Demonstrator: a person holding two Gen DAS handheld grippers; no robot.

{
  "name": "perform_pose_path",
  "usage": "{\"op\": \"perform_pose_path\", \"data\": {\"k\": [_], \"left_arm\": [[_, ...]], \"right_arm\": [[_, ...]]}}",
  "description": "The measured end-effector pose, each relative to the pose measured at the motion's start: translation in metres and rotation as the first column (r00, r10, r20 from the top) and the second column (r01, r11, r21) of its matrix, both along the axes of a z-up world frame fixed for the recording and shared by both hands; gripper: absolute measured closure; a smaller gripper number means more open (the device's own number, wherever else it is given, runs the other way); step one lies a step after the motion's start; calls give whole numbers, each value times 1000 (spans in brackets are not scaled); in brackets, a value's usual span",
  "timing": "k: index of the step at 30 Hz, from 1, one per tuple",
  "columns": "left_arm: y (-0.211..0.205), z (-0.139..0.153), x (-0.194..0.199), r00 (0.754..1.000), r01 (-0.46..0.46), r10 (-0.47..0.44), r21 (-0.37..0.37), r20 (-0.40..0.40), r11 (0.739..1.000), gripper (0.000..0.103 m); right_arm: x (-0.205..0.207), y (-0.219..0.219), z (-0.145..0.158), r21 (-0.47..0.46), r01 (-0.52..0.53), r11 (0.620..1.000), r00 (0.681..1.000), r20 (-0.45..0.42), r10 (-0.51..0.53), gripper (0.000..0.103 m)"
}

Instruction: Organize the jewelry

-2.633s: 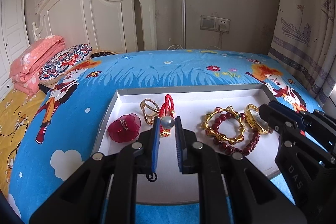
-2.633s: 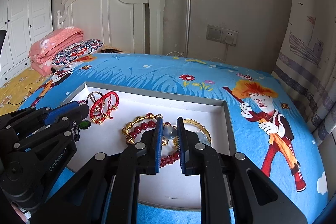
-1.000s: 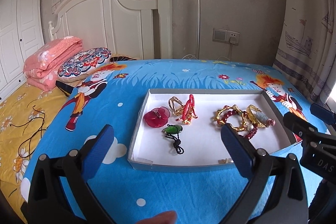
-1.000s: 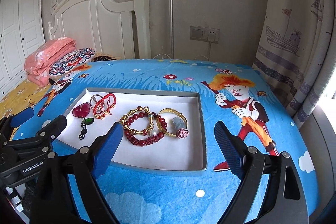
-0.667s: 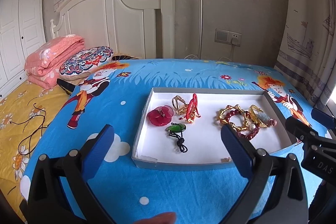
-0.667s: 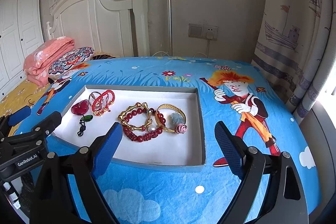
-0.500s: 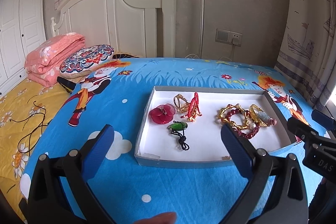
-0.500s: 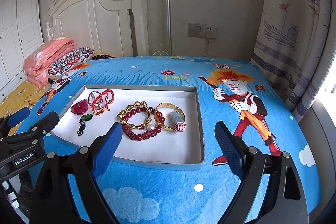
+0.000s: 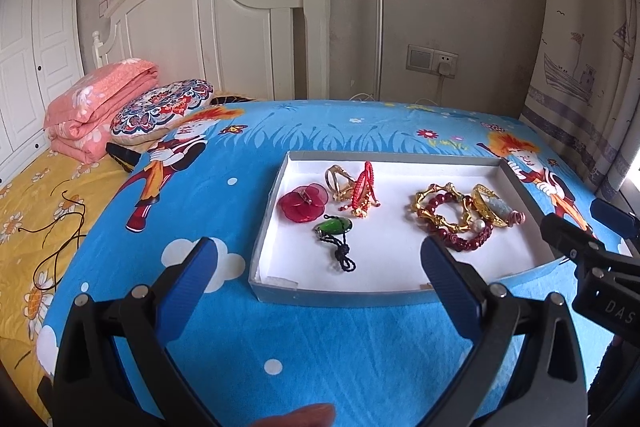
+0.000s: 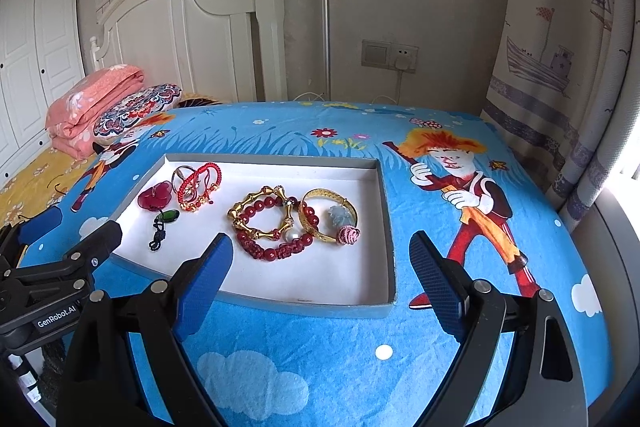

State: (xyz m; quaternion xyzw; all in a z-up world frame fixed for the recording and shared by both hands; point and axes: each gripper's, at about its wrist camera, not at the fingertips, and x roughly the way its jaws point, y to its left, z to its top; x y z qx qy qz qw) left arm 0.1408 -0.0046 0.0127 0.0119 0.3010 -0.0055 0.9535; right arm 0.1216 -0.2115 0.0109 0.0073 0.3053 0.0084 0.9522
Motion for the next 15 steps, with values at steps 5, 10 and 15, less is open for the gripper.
{"op": "perform_pose_path", "data": {"k": [5, 10, 15], "left_arm": [[1, -3, 0, 1000, -1, 1, -1, -12, 1000, 5], [0, -1, 0, 1000, 2, -2, 0, -7, 1000, 5], [-1, -1, -1, 1000, 3, -3, 0, -8, 1000, 5]], "right_arm": [[0, 0, 0, 0, -1, 1000, 1000, 0, 1, 19], [0, 0, 0, 1, 1, 1000, 1000, 0, -1, 19], [0, 0, 0, 1, 2, 1000, 1000, 0, -2, 19]]}}
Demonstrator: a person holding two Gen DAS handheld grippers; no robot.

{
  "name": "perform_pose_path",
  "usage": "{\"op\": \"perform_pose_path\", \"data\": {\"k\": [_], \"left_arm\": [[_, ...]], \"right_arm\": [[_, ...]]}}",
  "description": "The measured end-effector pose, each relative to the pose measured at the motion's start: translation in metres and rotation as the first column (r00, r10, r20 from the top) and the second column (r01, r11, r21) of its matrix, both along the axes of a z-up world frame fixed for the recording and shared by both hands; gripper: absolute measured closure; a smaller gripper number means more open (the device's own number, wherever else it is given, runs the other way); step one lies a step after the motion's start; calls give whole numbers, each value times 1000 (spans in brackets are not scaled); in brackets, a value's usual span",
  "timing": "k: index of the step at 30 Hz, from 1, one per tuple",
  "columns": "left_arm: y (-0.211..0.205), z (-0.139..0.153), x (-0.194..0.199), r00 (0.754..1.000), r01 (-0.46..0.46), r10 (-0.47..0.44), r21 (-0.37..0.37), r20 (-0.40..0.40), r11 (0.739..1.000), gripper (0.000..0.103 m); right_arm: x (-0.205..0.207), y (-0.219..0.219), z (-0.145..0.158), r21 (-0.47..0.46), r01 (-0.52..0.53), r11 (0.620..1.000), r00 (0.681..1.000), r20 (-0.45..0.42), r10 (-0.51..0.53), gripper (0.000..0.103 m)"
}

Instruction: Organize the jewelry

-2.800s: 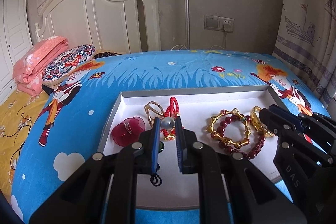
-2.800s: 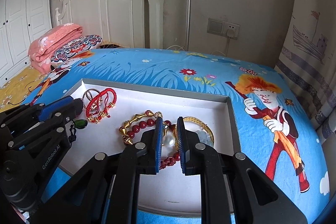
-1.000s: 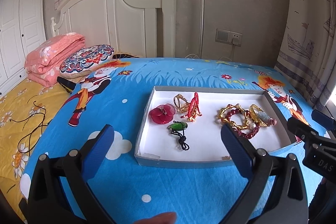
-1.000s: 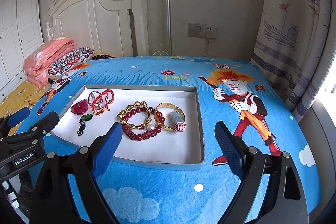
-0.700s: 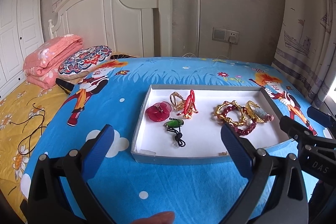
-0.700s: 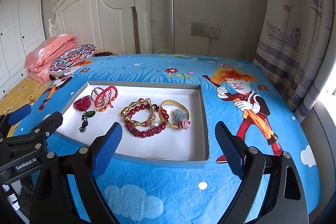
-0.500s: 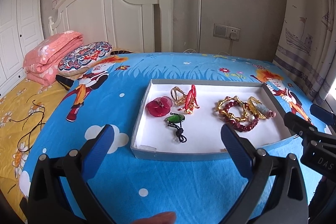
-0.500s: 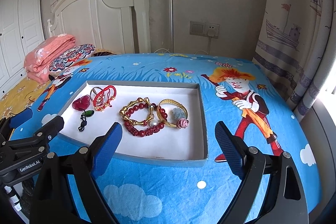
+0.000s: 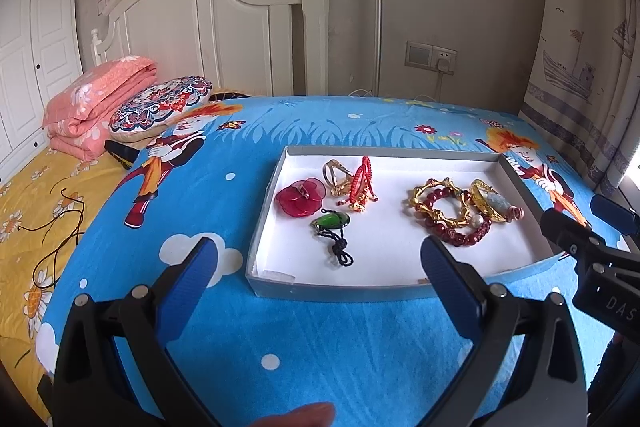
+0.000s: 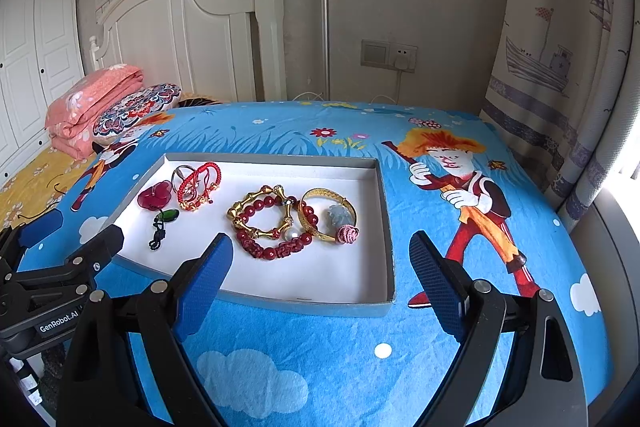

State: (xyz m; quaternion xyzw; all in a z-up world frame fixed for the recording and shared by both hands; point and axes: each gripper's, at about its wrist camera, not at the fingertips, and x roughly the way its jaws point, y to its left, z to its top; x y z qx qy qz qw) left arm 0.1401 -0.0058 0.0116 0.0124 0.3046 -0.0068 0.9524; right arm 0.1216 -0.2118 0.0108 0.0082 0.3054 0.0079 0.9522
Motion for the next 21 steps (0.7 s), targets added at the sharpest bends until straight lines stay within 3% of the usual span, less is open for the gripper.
{"op": "perform_pose_path", "data": {"k": [21], "left_arm": [[0, 1, -2, 1000, -8, 8, 4, 2, 1000, 5]], "right_arm": [[-1, 0, -3, 3, 3, 1000, 1000, -11, -3, 19]]}}
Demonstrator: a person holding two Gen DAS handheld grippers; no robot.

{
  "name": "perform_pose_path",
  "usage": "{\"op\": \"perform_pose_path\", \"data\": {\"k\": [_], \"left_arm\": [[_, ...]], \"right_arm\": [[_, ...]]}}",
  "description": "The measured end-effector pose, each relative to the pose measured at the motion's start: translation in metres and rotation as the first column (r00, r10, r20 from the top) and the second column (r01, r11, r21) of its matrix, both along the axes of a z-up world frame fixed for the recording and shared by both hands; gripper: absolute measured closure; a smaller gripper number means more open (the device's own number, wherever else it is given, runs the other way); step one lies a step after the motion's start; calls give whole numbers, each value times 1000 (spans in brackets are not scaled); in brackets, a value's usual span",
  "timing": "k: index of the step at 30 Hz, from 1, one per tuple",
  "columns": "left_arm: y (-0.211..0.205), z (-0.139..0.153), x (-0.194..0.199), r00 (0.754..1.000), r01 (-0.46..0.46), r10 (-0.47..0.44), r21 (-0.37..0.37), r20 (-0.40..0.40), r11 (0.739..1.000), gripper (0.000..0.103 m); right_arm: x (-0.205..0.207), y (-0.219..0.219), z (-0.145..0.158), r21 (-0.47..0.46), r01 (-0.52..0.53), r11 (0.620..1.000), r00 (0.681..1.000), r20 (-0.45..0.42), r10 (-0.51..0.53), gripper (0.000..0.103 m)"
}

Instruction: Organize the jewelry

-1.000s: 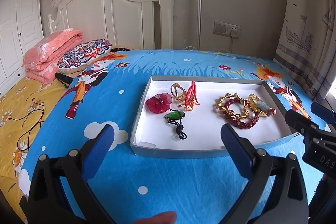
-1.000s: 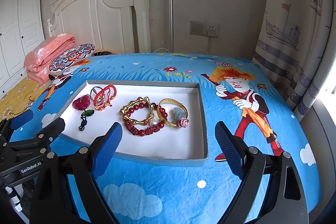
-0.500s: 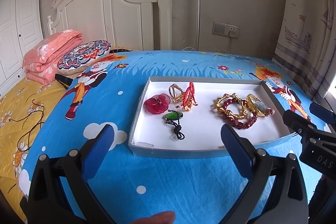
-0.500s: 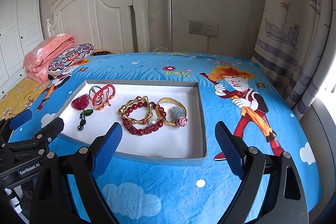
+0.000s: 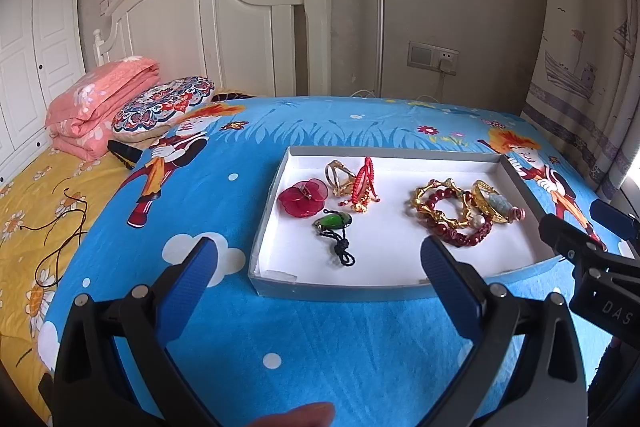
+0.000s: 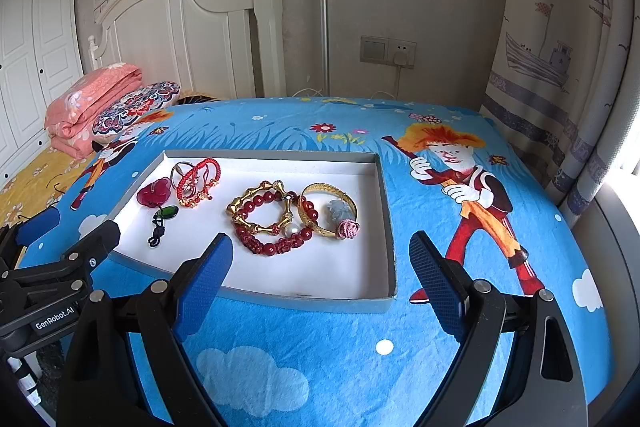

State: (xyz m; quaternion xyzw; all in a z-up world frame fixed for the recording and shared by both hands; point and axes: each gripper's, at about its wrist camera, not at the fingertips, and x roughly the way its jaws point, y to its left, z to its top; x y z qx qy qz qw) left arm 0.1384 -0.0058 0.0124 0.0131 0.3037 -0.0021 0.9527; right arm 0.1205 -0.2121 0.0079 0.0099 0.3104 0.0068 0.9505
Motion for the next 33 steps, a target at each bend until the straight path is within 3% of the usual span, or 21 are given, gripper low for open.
{"op": "perform_pose_path", "data": {"k": [33], "left_arm": [[0, -5, -2, 1000, -10, 10, 5, -9, 1000, 5]], "right_arm": [[-4, 2, -7, 1, 1, 1000, 1000, -6, -1, 19]]}}
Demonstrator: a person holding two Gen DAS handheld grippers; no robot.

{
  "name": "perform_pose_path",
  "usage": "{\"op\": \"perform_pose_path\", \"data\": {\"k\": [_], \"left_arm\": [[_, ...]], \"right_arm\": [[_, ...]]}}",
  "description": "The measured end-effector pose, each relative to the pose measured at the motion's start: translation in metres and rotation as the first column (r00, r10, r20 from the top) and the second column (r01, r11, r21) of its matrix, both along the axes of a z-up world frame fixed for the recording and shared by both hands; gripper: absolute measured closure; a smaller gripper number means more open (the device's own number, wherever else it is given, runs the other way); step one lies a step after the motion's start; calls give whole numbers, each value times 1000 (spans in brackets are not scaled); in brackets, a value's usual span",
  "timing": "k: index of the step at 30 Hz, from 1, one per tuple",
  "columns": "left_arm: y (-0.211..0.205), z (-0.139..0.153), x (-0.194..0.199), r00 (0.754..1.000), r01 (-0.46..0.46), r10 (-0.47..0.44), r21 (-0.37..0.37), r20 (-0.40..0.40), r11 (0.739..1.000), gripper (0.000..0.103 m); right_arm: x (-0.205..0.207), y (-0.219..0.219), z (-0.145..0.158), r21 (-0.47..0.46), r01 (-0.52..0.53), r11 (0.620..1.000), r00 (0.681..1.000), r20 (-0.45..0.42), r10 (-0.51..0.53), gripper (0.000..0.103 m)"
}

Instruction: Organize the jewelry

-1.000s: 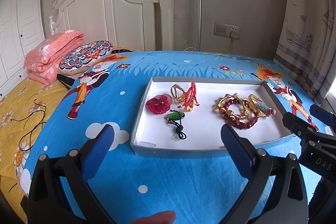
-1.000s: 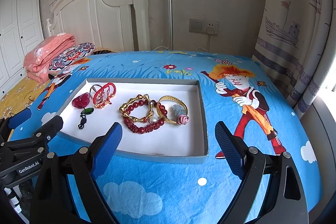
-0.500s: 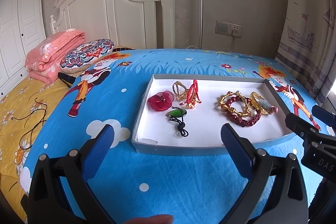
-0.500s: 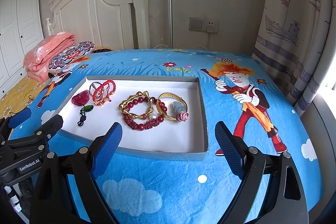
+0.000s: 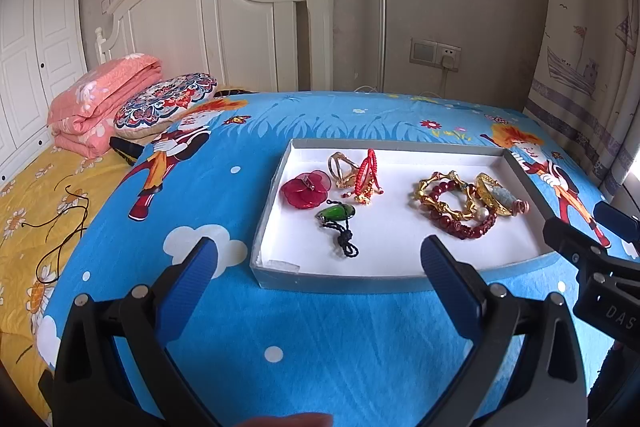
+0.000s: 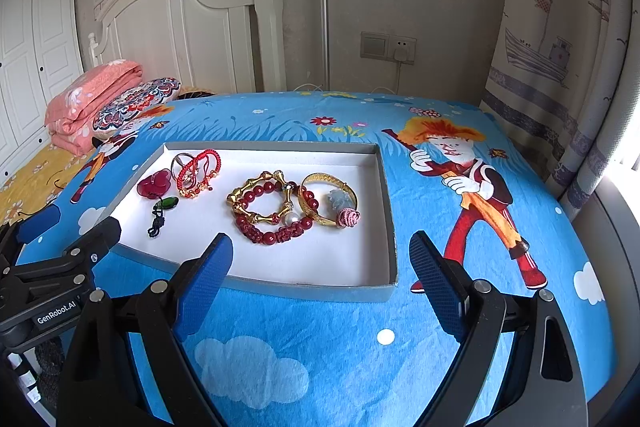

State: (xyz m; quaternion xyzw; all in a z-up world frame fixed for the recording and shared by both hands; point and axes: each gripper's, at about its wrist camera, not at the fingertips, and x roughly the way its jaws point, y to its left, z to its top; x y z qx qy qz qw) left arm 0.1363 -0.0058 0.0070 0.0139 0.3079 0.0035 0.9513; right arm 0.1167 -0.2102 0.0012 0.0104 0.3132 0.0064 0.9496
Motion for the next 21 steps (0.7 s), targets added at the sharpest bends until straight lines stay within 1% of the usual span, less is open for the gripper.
{"op": "perform_pose_path", "data": {"k": [21], "left_arm": [[1, -1, -2, 1000, -9, 9, 3, 11, 1000, 5]], "right_arm": [[-1, 0, -1, 1, 0, 1000, 1000, 1, 0, 19]]}}
